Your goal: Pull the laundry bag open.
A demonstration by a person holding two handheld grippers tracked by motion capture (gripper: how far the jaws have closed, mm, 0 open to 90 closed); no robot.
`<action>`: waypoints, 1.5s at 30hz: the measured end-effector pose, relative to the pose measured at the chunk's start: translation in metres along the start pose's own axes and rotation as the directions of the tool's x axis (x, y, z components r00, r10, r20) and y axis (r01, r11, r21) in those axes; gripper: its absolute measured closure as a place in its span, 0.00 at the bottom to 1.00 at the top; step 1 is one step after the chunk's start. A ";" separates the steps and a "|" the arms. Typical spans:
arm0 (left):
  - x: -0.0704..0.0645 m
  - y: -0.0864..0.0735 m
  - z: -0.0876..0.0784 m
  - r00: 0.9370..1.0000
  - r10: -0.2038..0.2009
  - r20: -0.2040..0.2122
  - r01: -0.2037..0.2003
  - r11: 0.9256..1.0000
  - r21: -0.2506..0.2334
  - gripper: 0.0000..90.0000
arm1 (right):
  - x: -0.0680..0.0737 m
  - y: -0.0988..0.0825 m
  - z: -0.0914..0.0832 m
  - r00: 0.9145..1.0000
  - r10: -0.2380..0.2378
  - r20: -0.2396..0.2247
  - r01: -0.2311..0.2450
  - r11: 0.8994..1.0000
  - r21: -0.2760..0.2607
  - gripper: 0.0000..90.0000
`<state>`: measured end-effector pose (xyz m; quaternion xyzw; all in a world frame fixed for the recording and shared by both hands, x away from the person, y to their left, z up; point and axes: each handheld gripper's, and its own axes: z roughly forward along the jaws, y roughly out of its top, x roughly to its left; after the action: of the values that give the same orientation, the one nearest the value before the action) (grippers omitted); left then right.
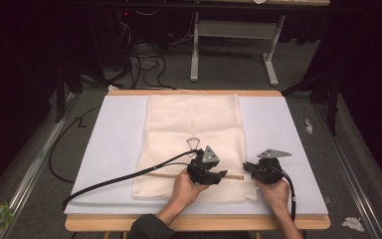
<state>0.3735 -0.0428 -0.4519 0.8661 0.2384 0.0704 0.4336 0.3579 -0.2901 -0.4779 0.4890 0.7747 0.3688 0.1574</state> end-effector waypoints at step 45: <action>-0.015 0.001 0.032 0.984 -0.072 0.162 0.072 0.997 0.008 0.69 | 0.016 0.029 -0.025 0.997 -0.042 -0.069 0.032 0.991 -0.131 0.98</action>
<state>0.3710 -0.0735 -0.4698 0.8602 0.2336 -0.0163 0.4529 0.3537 -0.2799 -0.4381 0.4497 0.7632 0.4326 0.1678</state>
